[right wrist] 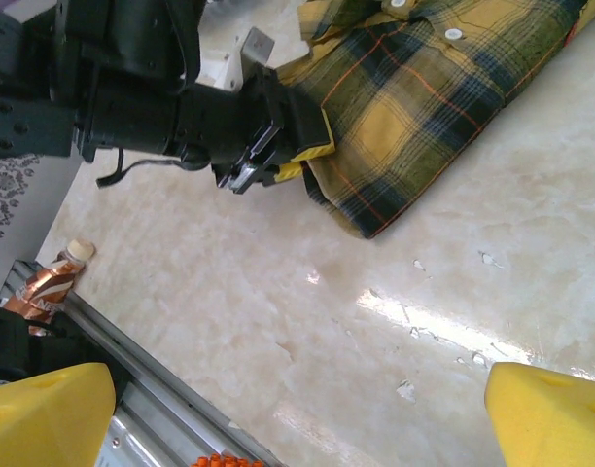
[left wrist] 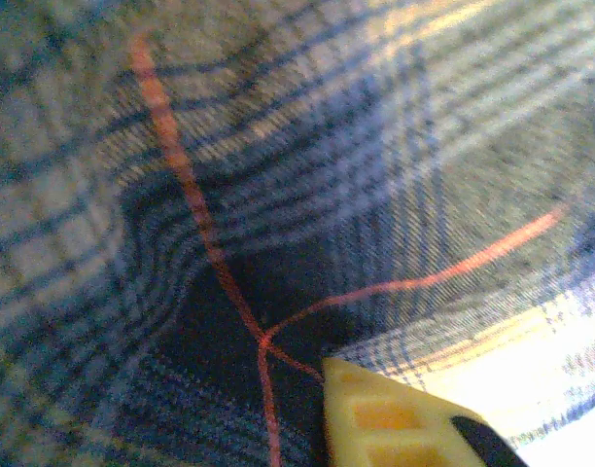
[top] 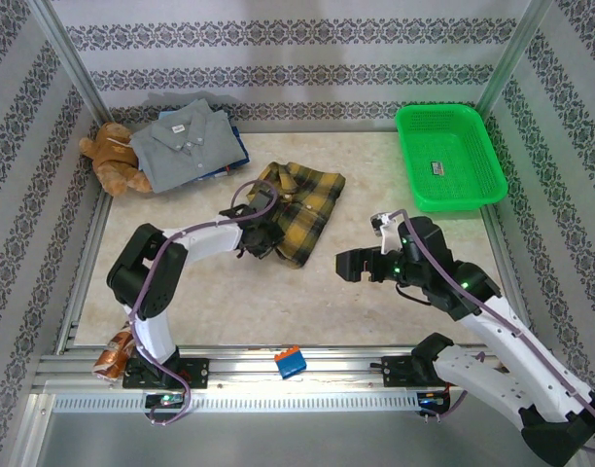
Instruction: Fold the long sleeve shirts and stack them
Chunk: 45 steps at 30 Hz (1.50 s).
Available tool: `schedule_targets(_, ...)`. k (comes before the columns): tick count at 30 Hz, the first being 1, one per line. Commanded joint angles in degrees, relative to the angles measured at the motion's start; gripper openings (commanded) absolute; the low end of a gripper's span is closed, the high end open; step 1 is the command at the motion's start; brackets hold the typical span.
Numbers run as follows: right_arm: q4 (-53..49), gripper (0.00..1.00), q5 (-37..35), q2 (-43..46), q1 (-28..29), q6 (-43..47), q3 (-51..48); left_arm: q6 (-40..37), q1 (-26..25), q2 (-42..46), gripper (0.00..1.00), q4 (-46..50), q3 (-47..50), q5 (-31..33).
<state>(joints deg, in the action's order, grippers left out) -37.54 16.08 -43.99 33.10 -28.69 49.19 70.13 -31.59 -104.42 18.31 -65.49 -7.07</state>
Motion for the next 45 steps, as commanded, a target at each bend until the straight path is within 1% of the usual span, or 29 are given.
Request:
schedule_targets(1, 0.81, 0.98, 1.23, 1.76, -0.49, -0.83, -0.59, -12.01, 0.79, -0.11, 0.14, 10.26, -7.10, 3.03)
schedule_targets(5, 0.89, 0.98, 0.85, 3.50, -0.85, 0.02, -0.65, -22.18, 2.33, 1.91, 0.09, 19.94, -13.92, 6.97)
schedule_targets(7, 1.03, 0.98, 0.71, 4.14, -1.30, 0.37, -0.93, -28.16, 3.26, 2.76, 0.00, 23.15, -17.31, 7.56)
schedule_targets(10, 1.06, 0.98, 1.39, 3.96, -2.04, 0.69, -1.02, -38.61, 3.64, 2.41, 0.00, 26.56, -23.59, 7.39)
schedule_targets(13, 1.08, 0.98, 1.82, 3.09, -2.77, 0.95, -0.57, -48.58, 3.73, -0.91, 0.00, 34.54, -33.21, 8.78)
schedule_targets(16, 1.17, 0.98, 2.03, 1.87, -3.33, 1.42, 0.24, -55.71, 3.96, -3.45, 0.00, 40.02, -41.60, 11.53)
schedule_targets(19, 1.07, 0.98, 2.05, 0.82, -3.94, 1.95, 1.27, -60.25, 5.00, -5.25, 0.00, 43.34, -49.10, 13.46)
schedule_targets(23, 1.06, 0.98, 2.10, 0.00, -4.92, 1.64, 2.20, -64.83, 6.22, -7.33, 0.00, 46.21, -58.39, 15.76)
schedule_targets(26, 1.30, 0.98, 2.38, -0.73, -5.45, 1.03, 2.75, -68.37, 6.78, -10.02, 0.00, 48.74, -67.07, 16.82)
schedule_targets(30, 1.86, 0.98, 2.03, -1.18, -5.74, 0.50, 2.83, -71.53, 8.30, -14.81, 0.00, 52.18, -79.40, 15.34)
schedule_targets(33, 1.69, 0.98, 2.02, -1.61, -5.79, 0.39, 3.02, -72.49, 9.74, -17.03, 0.00, 53.14, -85.73, 14.10)
schedule_targets(36, 1.81, 0.98, 1.81, -1.63, -5.86, 0.24, 2.94, -71.29, 11.68, -17.37, 0.00, 51.92, -88.03, 11.93)
schedule_targets(45, 3.10, 0.98, 1.15, -3.18, -5.94, 0.19, 2.60, -70.13, 16.91, -16.69, 0.00, 45.52, -89.52, 9.87)
